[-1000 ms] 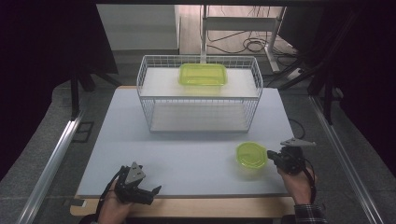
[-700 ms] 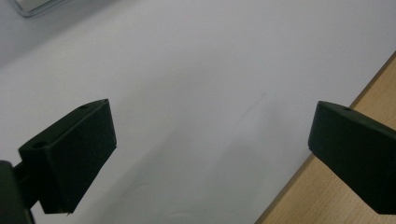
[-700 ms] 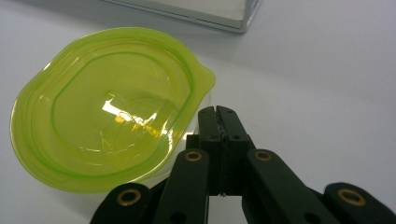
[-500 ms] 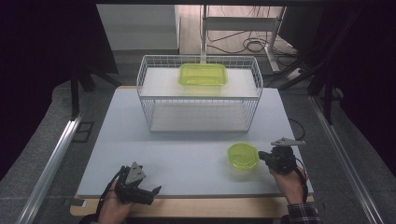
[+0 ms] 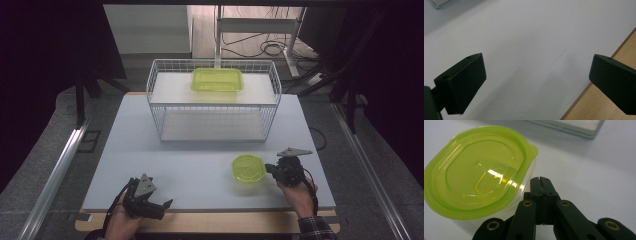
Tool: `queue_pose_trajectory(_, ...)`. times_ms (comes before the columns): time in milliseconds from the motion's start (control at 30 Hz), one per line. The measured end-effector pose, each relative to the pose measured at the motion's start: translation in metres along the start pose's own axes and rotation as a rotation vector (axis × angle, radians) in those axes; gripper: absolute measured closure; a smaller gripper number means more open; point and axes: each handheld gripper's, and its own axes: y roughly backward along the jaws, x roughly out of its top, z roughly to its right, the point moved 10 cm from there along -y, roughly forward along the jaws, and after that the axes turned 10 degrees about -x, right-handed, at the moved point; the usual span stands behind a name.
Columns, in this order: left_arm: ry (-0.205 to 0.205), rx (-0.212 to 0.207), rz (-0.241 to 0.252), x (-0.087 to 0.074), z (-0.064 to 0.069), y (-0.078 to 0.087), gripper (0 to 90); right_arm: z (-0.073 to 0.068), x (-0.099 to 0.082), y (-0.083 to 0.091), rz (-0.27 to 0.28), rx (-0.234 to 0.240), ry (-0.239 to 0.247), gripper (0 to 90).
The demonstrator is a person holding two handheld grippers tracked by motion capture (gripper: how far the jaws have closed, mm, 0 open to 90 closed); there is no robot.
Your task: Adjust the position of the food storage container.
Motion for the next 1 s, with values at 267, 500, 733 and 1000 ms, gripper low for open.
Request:
queue_pose_trajectory(267,0.002,-0.001,-0.001,0.0,0.0,0.0,0.8,-0.012,-0.011,-0.012,-0.05,0.039,0.009,89.4)
queue_pose_trajectory(500,0.001,0.0,-0.005,-0.001,0.0,-0.001,0.8,-0.022,-0.01,-0.016,-0.049,0.088,-0.005,89.4)
queue_pose_trajectory(733,-0.002,0.001,-0.011,-0.001,0.0,-0.001,0.8,-0.037,-0.004,-0.021,-0.04,0.136,-0.003,89.3)
queue_pose_trajectory(1000,-0.002,0.003,-0.012,-0.001,0.0,-0.001,0.8,-0.061,0.003,-0.027,-0.036,0.185,0.025,89.3)
